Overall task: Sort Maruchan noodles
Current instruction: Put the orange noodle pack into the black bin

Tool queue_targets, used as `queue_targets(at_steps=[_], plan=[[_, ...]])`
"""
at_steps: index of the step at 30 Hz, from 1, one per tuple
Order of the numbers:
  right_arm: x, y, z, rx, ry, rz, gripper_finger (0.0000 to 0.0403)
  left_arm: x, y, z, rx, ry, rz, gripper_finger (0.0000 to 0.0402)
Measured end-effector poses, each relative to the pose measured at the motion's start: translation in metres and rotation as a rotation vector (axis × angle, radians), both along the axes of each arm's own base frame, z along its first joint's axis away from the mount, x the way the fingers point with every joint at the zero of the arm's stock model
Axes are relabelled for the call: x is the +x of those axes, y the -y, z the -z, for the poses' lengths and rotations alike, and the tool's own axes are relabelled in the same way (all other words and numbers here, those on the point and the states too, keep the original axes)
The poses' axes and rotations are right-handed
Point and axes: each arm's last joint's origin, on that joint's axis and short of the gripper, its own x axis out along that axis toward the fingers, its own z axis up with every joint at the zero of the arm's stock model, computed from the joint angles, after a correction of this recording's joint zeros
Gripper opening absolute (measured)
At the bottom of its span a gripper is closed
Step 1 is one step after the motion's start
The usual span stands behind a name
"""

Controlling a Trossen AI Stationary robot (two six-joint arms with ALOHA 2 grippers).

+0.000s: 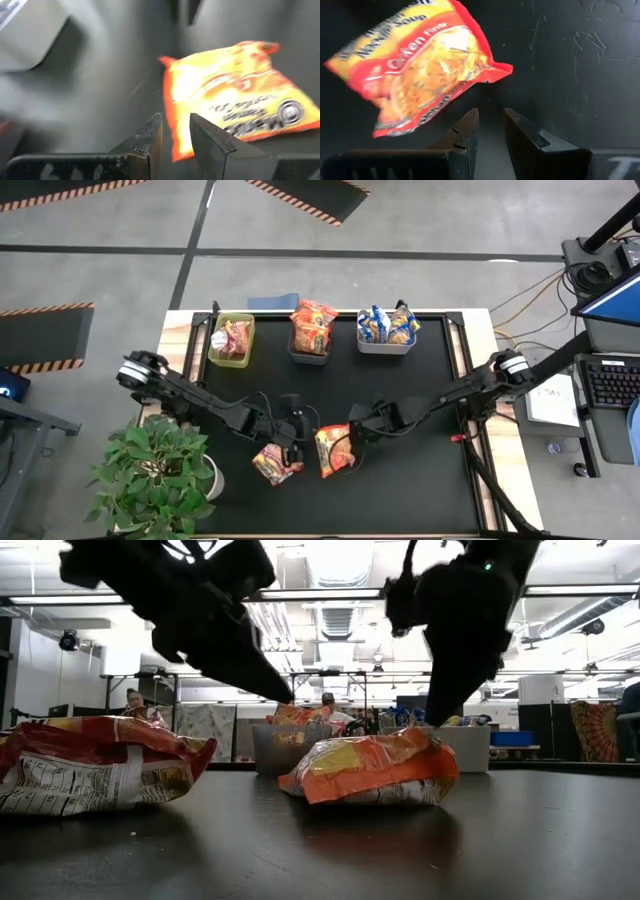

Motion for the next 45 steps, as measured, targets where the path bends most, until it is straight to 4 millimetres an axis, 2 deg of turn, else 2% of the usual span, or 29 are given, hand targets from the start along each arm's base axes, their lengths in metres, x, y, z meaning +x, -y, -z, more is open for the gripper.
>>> queue_targets(at_steps=[3,6,14,20,23,30,34,39,45], plan=[[-0.008,0.001,-0.009,0.032,0.022,0.019,0.0079,0.011,0.005,0.012,0.006,0.031,0.071,0.0081],[-0.016,0.003,-0.01,0.097,0.035,0.056,0.0079,0.018,0.009,0.024,0.009,0.04,0.129,0.0077],[-0.027,0.007,0.012,0.239,0.148,0.16,0.0087,0.023,0.012,0.04,-0.014,0.031,0.183,0.0059],[-0.025,0.015,0.027,0.342,0.255,0.199,0.0142,0.025,0.014,0.044,-0.037,0.032,0.23,0.0043],[-0.026,0.019,0.032,0.351,0.247,0.231,0.018,0.025,0.014,0.044,-0.037,0.035,0.23,0.004],[-0.023,0.02,0.029,0.363,0.3,0.226,0.0271,0.024,0.016,0.038,-0.031,0.047,0.24,0.004],[-0.02,0.02,0.027,0.342,0.345,0.215,0.0309,0.023,0.018,0.035,-0.041,0.059,0.253,0.004],[-0.019,0.022,0.027,0.285,0.374,0.227,0.0335,0.026,0.022,0.048,-0.122,0.043,0.291,0.004],[-0.021,0.023,0.031,0.281,0.398,0.245,0.0336,0.032,0.018,0.06,-0.154,0.043,0.272,0.004]])
